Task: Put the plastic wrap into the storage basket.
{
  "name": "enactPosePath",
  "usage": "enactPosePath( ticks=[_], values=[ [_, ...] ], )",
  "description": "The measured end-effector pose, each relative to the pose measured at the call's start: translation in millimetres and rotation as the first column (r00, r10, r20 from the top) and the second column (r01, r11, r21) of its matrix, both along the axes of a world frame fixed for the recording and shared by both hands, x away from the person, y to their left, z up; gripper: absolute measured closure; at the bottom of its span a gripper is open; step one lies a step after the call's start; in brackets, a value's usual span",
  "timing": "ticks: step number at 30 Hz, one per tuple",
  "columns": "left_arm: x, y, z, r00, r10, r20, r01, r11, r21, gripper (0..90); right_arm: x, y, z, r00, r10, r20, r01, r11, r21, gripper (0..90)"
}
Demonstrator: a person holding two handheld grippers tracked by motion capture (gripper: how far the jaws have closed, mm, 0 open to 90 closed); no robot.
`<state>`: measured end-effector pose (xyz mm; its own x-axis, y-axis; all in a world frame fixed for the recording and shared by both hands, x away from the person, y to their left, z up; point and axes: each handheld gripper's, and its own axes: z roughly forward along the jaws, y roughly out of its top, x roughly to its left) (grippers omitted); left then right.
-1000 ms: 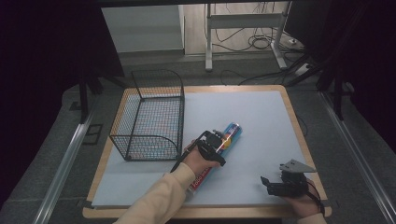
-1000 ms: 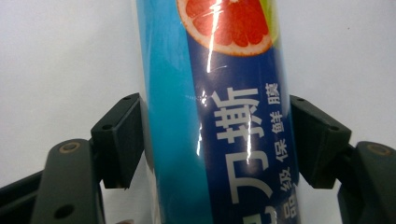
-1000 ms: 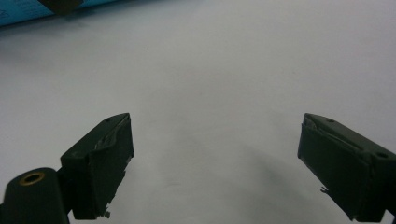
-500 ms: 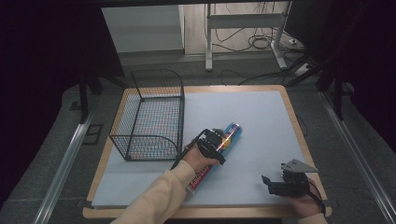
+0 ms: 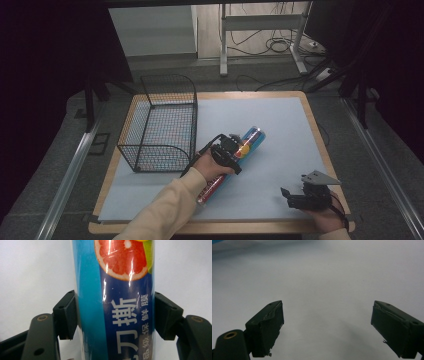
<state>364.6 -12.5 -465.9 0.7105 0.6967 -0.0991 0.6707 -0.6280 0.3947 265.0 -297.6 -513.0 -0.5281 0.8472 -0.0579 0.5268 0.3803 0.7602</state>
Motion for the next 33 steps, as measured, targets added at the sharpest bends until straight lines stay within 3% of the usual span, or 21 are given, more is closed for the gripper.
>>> enactPosePath(
  ticks=[5, 8, 13, 20, 33],
  values=[
    [-0.6, 3.6, 10.9, 0.9998, -0.014, 0.014, 0.014, 0.9999, 0.001, 31.5, 0.2, -0.8, 0.1, 1.0, -0.003, 0.0, 0.003, 1.0, 0.003, 11.3],
    [-2.4, 6.6, 19.5, 0.9989, -0.015, 0.044, 0.015, 0.9998, 0.009, 31.6, 0.0, -0.7, 0.2, 1.0, -0.002, 0.0, 0.002, 1.0, 0.001, 11.3],
    [-3.9, 14.0, 30.8, 0.9985, -0.017, 0.052, 0.018, 0.9996, -0.02, 31.7, 0.2, -0.2, 0.1, 1.0, -0.002, -0.001, 0.002, 1.0, 0.001, 11.3],
    [-4.9, 18.2, 40.6, 0.9978, -0.021, 0.063, 0.023, 0.9994, -0.026, 31.7, 0.2, 0.1, -0.1, 1.0, -0.001, -0.001, 0.001, 1.0, 0.0, 11.4],
    [-3.6, 12.6, 58.0, 0.996, -0.036, 0.082, 0.04, 0.9983, -0.042, 31.7, 0.4, 0.4, -0.5, 1.0, 0.002, -0.004, -0.002, 1.0, 0.001, 11.4]
  ],
)
